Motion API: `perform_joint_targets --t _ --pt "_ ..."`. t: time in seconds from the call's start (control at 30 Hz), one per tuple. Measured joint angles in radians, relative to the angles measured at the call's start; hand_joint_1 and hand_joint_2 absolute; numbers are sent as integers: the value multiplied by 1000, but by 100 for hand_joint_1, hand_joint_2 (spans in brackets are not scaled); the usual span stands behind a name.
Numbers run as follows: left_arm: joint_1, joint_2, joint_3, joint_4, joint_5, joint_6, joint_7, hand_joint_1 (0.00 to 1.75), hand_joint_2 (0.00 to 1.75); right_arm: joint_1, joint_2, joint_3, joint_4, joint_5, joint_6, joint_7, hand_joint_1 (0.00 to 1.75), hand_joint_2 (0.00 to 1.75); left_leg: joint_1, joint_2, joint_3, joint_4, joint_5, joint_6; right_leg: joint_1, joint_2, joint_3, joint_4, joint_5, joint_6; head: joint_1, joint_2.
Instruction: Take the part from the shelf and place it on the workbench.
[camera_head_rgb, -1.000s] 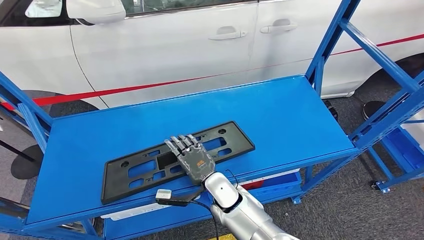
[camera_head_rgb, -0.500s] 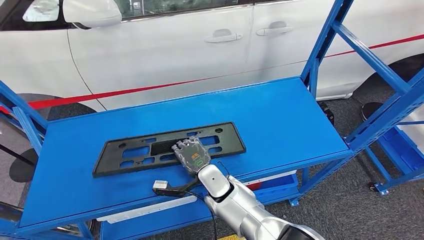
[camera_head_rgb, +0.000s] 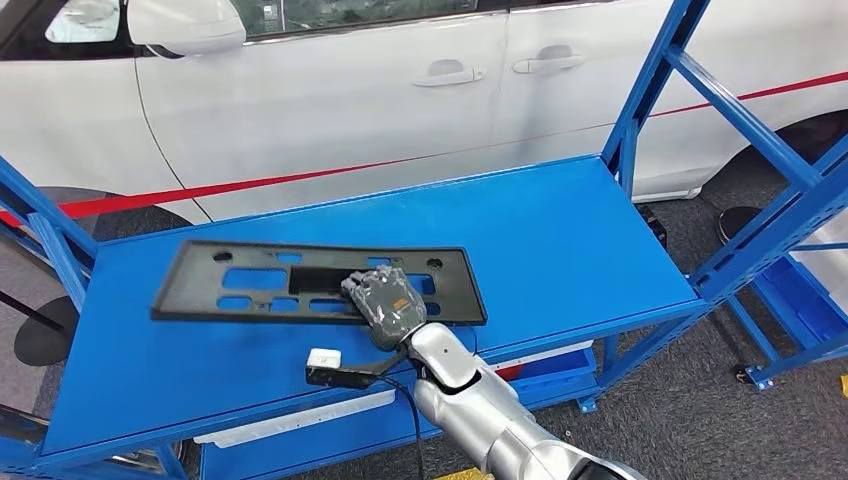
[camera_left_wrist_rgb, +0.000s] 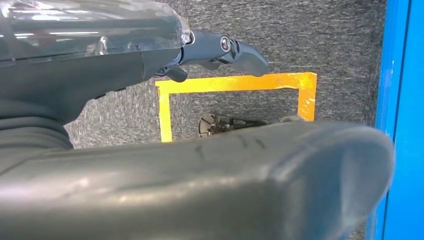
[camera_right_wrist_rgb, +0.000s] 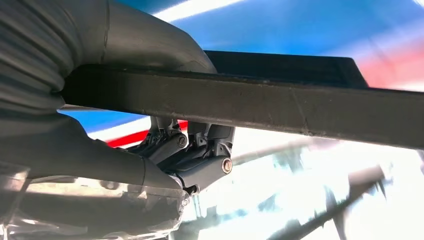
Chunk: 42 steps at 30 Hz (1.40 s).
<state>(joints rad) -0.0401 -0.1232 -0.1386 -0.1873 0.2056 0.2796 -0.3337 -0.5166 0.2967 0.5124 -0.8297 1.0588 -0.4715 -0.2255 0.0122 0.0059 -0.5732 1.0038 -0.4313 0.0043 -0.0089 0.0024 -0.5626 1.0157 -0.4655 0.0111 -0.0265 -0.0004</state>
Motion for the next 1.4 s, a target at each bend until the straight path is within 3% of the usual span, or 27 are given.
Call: perform_joint_targets --t 0.07,0.13,0.2,0.27,0.3,0.33,0.37,0.43,0.5,0.6,0.67,0.77,0.8,0.83,0.87,0.93,1.0,1.13,1.2,1.3,1.33,1.37,1.4 --pt "0 0 1 0 4 8 -4 0 0 33 -13 -21 -159 -285 37 -92 175 175 2 0 2 -2 0 -13 4 1 0 -4 1 -13 0 0" --pt "1 -1 1 0 5 11 -11 0 0 64 -28 -37 -310 -500 75 -123 175 175 5 0 -7 16 -15 -24 1 -1 0 -10 7 -26 0 0" --pt "3 0 1 0 -2 5 -19 0 0 87 -48 -54 -446 -613 91 -125 175 175 7 -1 -47 105 -71 -31 -3 -5 -2 -14 12 -34 -1 0" --pt "5 3 1 0 -14 -12 -24 0 0 101 -77 -75 -587 -691 93 -123 175 175 8 -1 -108 241 -135 -36 -2 -6 -7 -13 12 -36 -1 0" --pt "6 5 0 0 -20 -22 -25 0 0 107 -98 -90 -662 -729 92 -122 175 175 9 -1 -127 284 -146 -37 -1 -6 -7 -12 11 -36 -1 0" --pt "6 7 0 0 -25 -31 -27 0 0 115 -120 -106 -729 -764 93 -122 175 175 9 -1 -128 288 -134 -36 0 -6 -5 -12 10 -36 -1 0" --pt "6 9 0 0 -28 -37 -30 0 0 123 -143 -123 -791 -801 95 -125 175 175 9 -1 -109 250 -104 -34 0 -6 -2 -11 8 -34 -1 0" --pt "7 12 -1 0 -31 -43 -34 0 0 136 -180 -154 -883 -855 101 -134 175 175 7 -1 -42 110 -33 -24 1 -4 3 -11 2 -29 -1 0" --pt "6 15 -1 0 -31 -43 -36 0 0 145 -206 -175 -942 -878 103 -149 175 175 1 -2 -3 18 -7 -14 2 1 -1 -7 1 -21 -1 0" --pt "1 18 0 0 -28 -43 -44 0 0 160 -243 -192 -1004 -928 93 -191 175 175 -1 -3 -1 0 -10 -1 0 2 -9 -6 1 -4 0 0" --pt "1 20 0 0 -25 -43 -53 0 0 169 -272 -204 -1032 -997 92 -224 175 175 3 -4 4 -10 -6 13 -1 2 -23 30 -25 6 0 0" --pt "1 22 0 0 -9 -43 -66 0 0 195 -318 -231 -1060 -1096 93 -258 175 175 4 -5 8 -13 -6 24 -4 2 -111 206 -106 14 0 0" --pt "1 22 1 0 -1 -41 -68 0 0 215 -331 -241 -1064 -1122 92 -267 175 175 4 -7 9 -13 -7 24 -5 1 -138 252 -116 17 0 0" --pt "1 22 2 0 6 -37 -69 0 0 241 -342 -249 -1068 -1143 91 -277 175 175 4 -8 10 -12 -8 24 -7 1 -150 268 -109 19 0 0" --pt "2 23 2 0 11 -34 -68 0 0 267 -352 -256 -1071 -1159 91 -289 175 175 4 -11 11 -11 -10 23 -9 1 -142 244 -84 20 0 0" --pt "4 23 4 0 17 -29 -66 0 0 315 -368 -266 -1079 -1173 94 -317 175 175 4 -13 13 -4 -15 17 -13 0 -84 117 -16 19 0 0" --pt "3 23 5 0 19 -27 -61 0 0 359 -377 -271 -1087 -1172 99 -349 175 175 0 -14 9 6 -19 8 -11 0 -46 27 18 14 0 0" --pt "5 26 8 0 16 -27 -56 0 0 422 -381 -275 -1103 -1161 112 -403 175 175 -1 -13 0 17 -29 -10 -8 3 -51 16 25 -7 0 0" --pt "5 28 9 0 16 -28 -54 0 0 464 -381 -279 -1116 -1154 119 -419 175 175 0 -12 -21 80 -84 -18 -10 -3 -54 13 30 -19 -1 0" --pt "6 28 10 0 18 -20 -38 0 0 586 -374 -286 -1145 -1107 150 -451 175 175 0 -10 -78 263 -198 -22 -3 -18 -66 14 37 -32 -1 0" --pt "8 29 10 1 20 -13 -29 0 0 622 -369 -287 -1150 -1088 162 -458 175 175 0 -10 -79 290 -209 -20 0 -19 -73 14 42 -35 -1 0" --pt "8 29 11 1 23 -7 -21 0 0 654 -364 -287 -1156 -1073 174 -462 175 175 -2 -11 -61 278 -202 -15 4 -18 -79 15 47 -38 -1 0" --pt "8 31 14 1 27 2 -12 0 0 687 -359 -289 -1164 -1062 187 -465 175 175 -5 -11 -22 224 -179 -7 8 -17 -85 15 53 -38 -1 0"
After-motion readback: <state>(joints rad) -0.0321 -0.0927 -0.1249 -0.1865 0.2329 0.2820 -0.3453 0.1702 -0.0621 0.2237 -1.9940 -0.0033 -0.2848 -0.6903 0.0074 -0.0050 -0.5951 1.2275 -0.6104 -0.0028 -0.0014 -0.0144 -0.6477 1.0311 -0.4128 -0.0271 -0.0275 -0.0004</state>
